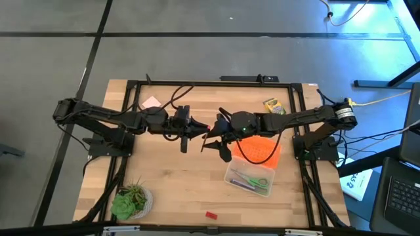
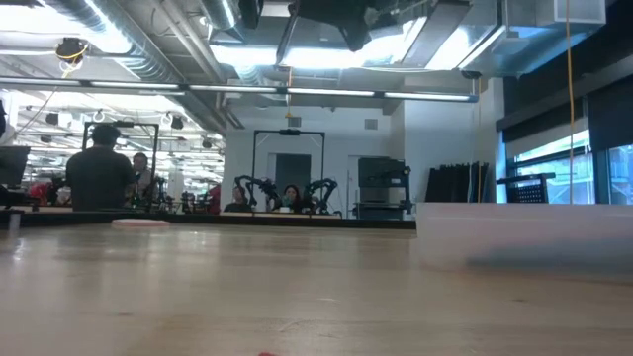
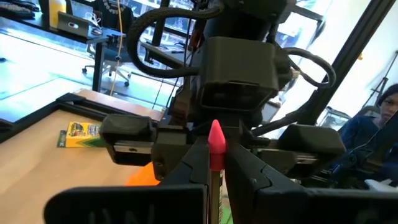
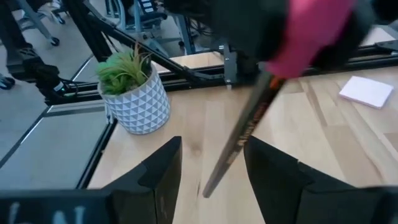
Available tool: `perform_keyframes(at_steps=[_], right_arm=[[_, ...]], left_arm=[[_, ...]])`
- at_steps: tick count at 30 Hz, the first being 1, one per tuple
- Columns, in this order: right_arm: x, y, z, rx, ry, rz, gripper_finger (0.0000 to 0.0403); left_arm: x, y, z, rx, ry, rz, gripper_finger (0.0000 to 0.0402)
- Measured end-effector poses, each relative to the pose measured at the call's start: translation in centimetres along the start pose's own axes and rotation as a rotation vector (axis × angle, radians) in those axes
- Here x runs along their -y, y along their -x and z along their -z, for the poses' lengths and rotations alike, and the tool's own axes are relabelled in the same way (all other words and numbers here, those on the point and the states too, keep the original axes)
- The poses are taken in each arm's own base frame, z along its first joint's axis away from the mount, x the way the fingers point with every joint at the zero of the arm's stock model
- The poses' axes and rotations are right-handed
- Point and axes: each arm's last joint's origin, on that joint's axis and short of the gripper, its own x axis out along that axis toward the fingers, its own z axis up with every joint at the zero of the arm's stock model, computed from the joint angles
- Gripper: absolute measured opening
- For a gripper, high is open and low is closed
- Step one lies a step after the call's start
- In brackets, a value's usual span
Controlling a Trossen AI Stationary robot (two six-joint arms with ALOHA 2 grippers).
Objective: Pack school essentials
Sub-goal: Put the blue pencil into the orange supply box
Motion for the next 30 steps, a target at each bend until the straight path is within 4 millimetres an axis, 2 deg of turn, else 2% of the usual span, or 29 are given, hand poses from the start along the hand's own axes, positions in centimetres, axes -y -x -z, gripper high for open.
perform_keyframes(at_steps=[13, 24, 30], right_arm=[[0.3, -1.4, 0.9, -0.017, -0.006, 0.005, 0.0119], [0.4, -1.6, 1.1, -0.023, -0.007, 0.007, 0.0023], [0.4, -1.6, 1.1, -0.023, -0.007, 0.007, 0.0024]], left_arm=[[0.0, 0.0, 0.0, 0.001, -0.004, -0.003, 0.0016], [0.0, 0.0, 0.0, 0.0, -0.01, 0.001, 0.0016], [0.0, 0.0, 0.0, 0.0, -0.009, 0.002, 0.0016]])
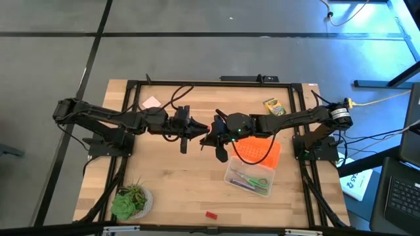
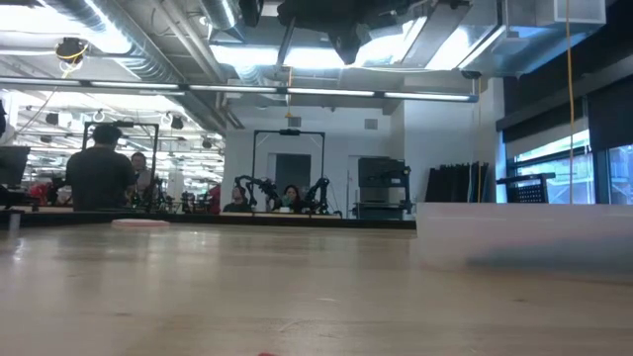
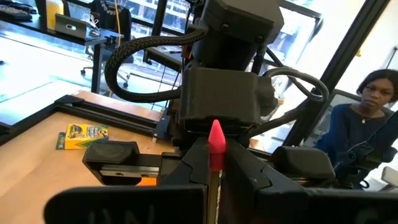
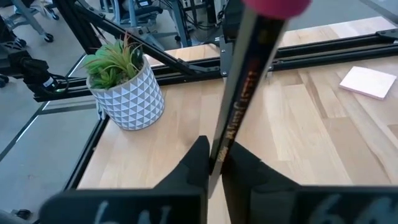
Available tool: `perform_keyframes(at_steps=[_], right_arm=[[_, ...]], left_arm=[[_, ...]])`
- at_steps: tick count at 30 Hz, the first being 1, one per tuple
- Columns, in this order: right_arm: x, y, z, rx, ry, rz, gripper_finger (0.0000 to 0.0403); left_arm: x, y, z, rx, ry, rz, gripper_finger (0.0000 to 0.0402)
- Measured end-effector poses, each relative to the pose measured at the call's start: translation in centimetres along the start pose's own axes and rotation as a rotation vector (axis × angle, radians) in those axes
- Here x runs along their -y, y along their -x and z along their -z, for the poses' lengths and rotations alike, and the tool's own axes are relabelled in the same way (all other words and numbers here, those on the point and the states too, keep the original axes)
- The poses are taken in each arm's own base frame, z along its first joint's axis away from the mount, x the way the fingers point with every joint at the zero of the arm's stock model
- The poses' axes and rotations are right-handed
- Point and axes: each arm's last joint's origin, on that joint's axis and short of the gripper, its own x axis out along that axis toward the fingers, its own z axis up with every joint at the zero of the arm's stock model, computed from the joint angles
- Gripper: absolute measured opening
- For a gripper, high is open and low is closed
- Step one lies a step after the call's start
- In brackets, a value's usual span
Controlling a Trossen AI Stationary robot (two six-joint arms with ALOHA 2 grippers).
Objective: Pack school essentials
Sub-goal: Put the blue pencil into the orange supply box
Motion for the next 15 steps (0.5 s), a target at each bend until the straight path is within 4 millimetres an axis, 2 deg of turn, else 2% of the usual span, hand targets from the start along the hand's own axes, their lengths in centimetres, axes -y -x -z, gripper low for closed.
perform_keyframes(at_steps=[7, 15], right_arm=[[-0.02, 0.0, 0.01, 0.0, 0.001, -0.001, 0.0027], [-0.02, 0.0, 0.01, -0.001, 0.001, -0.001, 0.0032]], left_arm=[[0.0, 0.0, 0.0, -0.001, 0.006, 0.002, 0.0021], [-0.02, 0.0, 0.02, -0.004, 0.007, 0.0, 0.0068]])
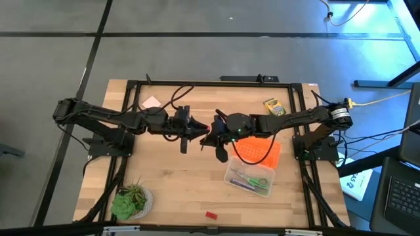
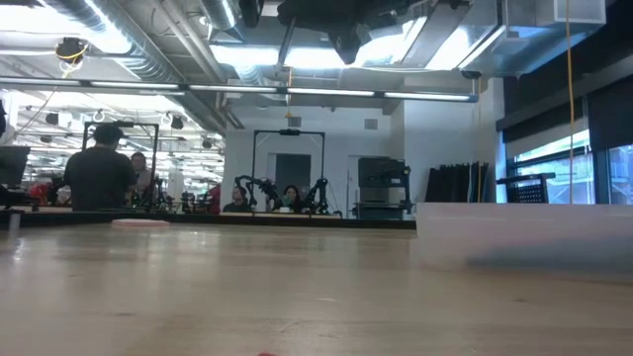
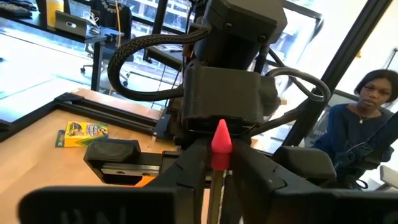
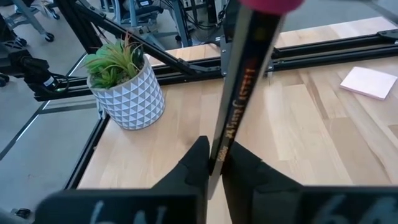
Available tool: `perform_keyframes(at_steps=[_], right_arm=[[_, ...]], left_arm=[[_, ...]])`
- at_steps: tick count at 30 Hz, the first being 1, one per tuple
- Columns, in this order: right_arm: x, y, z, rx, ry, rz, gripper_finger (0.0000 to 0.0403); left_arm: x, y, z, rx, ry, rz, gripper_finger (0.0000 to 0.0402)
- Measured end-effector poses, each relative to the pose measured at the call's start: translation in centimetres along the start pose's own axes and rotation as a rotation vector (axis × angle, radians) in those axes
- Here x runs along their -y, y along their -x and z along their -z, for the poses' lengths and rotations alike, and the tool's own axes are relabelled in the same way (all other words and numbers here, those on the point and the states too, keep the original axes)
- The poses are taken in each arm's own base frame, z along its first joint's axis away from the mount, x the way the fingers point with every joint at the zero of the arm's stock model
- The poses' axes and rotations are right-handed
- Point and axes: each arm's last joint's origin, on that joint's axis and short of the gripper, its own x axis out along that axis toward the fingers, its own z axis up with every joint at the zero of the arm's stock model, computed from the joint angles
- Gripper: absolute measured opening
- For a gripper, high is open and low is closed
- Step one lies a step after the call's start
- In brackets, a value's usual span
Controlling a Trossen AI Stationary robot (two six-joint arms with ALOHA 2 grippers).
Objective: Pack school essentials
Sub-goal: Put the blue pencil into the orange supply box
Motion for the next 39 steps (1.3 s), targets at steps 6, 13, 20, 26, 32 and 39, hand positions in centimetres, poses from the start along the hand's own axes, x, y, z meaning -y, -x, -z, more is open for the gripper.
perform_keyframes(at_steps=[6, 13, 20, 26, 32, 39], right_arm=[[0.0, 0.0, 0.0, -0.003, -0.001, -0.002, 0.0025], [0.0, 0.0, 0.0, -0.005, -0.027, -0.002, 0.0033], [-0.1, 0.9, 0.1, -0.057, -0.049, 0.0, 0.0024], [-0.5, 3.4, -0.5, -0.107, -0.07, 0.014, 0.003], [-1.5, 6.3, 0.0, -0.243, -0.18, 0.037, 0.0025], [-3.6, 8.1, 2.6, -0.544, -0.378, 0.023, 0.003]], left_arm=[[-0.1, 0.0, 0.2, -0.026, -0.003, -0.009, 0.0113], [-0.2, 0.0, 0.6, -0.061, 0.019, -0.028, 0.0144], [-0.3, 0.8, 0.8, -0.126, -0.028, -0.026, 0.0144], [-0.3, 3.0, 0.1, -0.182, -0.062, -0.034, 0.0143], [0.1, 5.2, -1.1, -0.15, -0.07, -0.013, 0.0142], [0.2, 5.9, -1.5, -0.139, -0.07, -0.008, 0.0142]])
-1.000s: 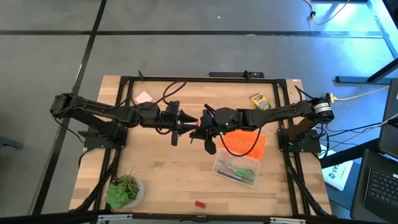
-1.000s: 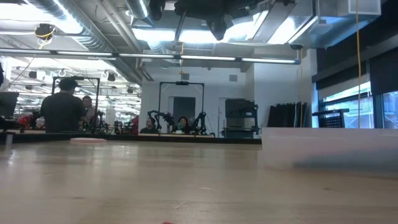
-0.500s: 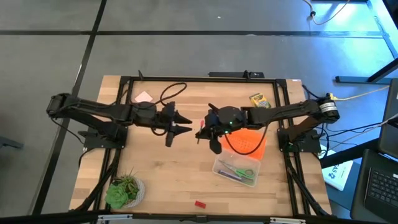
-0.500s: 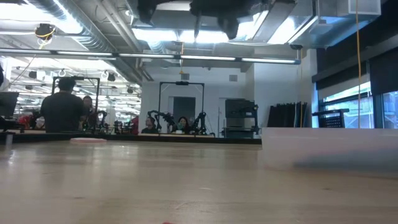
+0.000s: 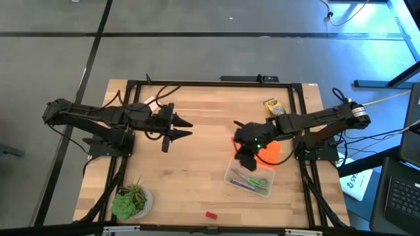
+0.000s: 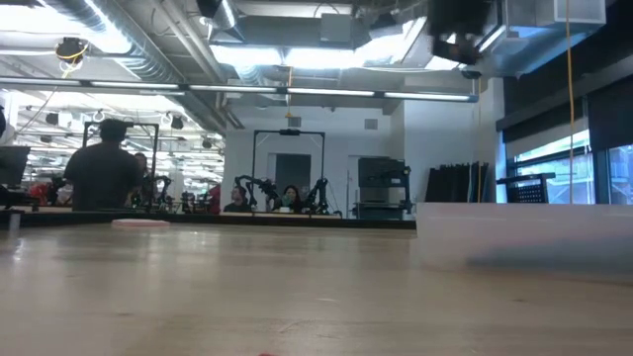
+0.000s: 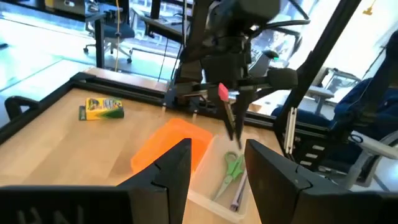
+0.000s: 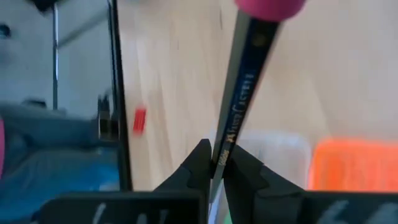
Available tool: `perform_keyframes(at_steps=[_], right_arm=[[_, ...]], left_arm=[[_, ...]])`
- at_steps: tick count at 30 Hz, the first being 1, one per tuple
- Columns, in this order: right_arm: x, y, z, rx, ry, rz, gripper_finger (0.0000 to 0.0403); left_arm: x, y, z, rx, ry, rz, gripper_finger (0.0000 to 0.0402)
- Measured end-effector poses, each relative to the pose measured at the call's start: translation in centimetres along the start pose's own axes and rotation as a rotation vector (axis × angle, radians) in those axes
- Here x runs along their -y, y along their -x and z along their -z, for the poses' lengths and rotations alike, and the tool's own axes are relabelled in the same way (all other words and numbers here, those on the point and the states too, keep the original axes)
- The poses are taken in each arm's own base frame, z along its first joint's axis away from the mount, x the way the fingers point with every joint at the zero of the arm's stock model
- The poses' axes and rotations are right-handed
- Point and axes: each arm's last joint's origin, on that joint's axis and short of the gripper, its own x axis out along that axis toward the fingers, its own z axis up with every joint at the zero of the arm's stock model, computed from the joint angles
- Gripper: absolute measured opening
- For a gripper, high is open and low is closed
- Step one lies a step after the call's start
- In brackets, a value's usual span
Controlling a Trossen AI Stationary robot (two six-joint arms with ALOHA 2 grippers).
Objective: Pack school essentials
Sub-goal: Put the blue pencil into the orange supply box
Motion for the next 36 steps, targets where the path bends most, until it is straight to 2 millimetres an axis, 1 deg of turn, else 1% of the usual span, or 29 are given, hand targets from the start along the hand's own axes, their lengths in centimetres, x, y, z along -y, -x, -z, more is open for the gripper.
perform_keyframes(at_steps=[3, 6, 9, 11, 15, 21, 29, 36], right_arm=[[0.1, 0.0, 1.2, -0.112, -0.073, 0.029, 0.0027], [0.3, -0.1, 1.6, -0.183, -0.131, 0.028, 0.0028], [0.6, -0.7, 1.8, -0.223, -0.157, 0.052, 0.0033], [0.8, -1.3, 2.0, -0.259, -0.167, 0.074, 0.0032], [1.3, -2.9, 2.5, -0.386, -0.184, 0.092, 0.0029], [2.3, -5.1, 3.5, -0.563, -0.185, 0.146, 0.0034], [3.5, -8.7, 4.1, -0.676, -0.146, 0.197, 0.0036], [4.3, -10.6, 4.7, -0.737, -0.14, 0.233, 0.0036]], left_arm=[[0.0, -0.2, 0.1, -0.011, -0.001, -0.003, 0.0142], [0.0, -0.3, 0.3, -0.022, -0.002, -0.006, 0.0142], [-0.1, -0.5, 0.4, -0.028, -0.003, -0.008, 0.0142], [-0.1, -0.5, 0.4, -0.027, -0.003, -0.007, 0.0142], [-0.1, -0.5, 0.4, -0.028, -0.026, -0.007, 0.0142], [-0.1, -0.5, 0.4, -0.032, -0.027, -0.008, 0.0142], [-0.1, -0.5, 0.4, -0.032, -0.028, -0.009, 0.0142], [-0.1, -0.5, 0.4, -0.032, -0.028, -0.009, 0.0142]])
